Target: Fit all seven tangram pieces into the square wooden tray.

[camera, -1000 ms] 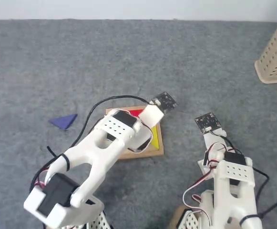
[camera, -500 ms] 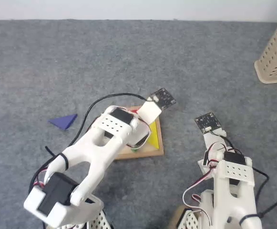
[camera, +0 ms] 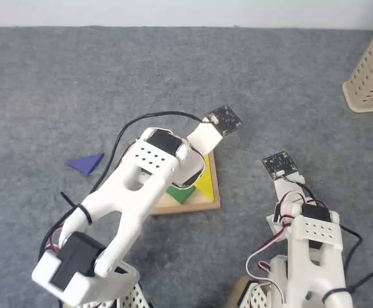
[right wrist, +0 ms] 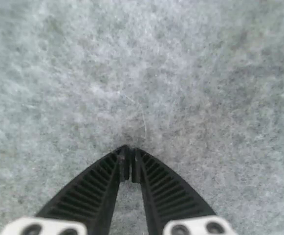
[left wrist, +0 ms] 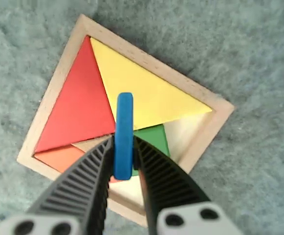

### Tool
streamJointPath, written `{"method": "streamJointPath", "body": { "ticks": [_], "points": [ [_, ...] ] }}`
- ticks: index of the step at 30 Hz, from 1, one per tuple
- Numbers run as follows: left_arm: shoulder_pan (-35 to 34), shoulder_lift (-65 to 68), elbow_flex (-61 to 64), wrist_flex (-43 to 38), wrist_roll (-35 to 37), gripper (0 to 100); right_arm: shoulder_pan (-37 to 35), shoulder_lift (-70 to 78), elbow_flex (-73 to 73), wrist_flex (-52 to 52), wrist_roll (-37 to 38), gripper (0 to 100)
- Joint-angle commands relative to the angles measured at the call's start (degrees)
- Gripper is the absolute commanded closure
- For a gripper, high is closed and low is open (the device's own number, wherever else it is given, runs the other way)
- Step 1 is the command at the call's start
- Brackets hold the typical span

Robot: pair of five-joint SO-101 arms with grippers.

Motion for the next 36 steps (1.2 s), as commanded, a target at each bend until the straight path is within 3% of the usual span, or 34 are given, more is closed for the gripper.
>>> {"method": "streamJointPath", "body": {
  "ticks": [1,4,8,14,21,26,30,33,36],
  "points": [
    [0.09,-0.7,-1.45,4.75,-10.55,99,0.66,-1.27,0.35,-1.45,0.97,97.1],
    [-0.35,-0.18,-4.88,10.11,-19.43,99,0.66,-1.27,0.35,-1.45,0.97,97.1],
    [-1.05,-0.09,-7.08,11.6,-25.49,99,0.66,-1.27,0.35,-1.45,0.97,97.1],
    [-3.6,0.0,-4.62,8.44,-26.64,89,0.75,-1.27,0.35,-1.45,0.97,97.1],
    [-3.69,0.0,-1.54,5.1,-26.64,89,0.75,-1.27,0.35,-1.45,0.97,97.1],
    [-5.89,-0.7,-4.79,5.63,-25.05,89,0.75,-1.27,0.35,-1.45,0.97,97.1],
    [-8.35,-0.7,-8.84,10.99,-16.62,89,0.75,-1.27,0.35,-1.45,0.97,97.1],
    [-9.41,-0.97,-7.96,14.24,-12.75,95,0.75,-1.27,0.35,-1.45,0.97,97.1],
    [-10.46,-4.13,-1.01,8.79,-10.29,98,0.66,-1.27,0.35,-1.45,0.97,97.1]
  ]
}}
